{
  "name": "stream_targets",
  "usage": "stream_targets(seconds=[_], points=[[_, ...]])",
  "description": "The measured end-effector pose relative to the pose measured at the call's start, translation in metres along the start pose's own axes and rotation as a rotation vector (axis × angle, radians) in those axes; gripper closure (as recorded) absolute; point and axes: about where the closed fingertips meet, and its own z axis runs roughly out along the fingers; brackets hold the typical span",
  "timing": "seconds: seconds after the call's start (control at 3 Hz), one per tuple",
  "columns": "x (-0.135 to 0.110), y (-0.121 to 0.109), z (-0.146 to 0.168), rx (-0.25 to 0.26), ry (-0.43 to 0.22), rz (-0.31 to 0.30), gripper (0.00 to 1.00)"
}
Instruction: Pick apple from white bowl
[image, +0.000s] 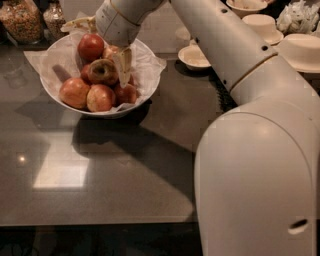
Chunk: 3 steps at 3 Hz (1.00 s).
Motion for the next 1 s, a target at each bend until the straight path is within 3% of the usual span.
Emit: stream_targets(seconds=[0.33,0.67,1.0], points=[[-0.006,0.004,-0.004,-0.043,-0.022,-0.012,0.00],[-0.002,0.001,0.002,-0.041,-0.034,-0.009,0.00],[0.019,0.000,0.011,-0.019,-0.090,0.006,0.00]])
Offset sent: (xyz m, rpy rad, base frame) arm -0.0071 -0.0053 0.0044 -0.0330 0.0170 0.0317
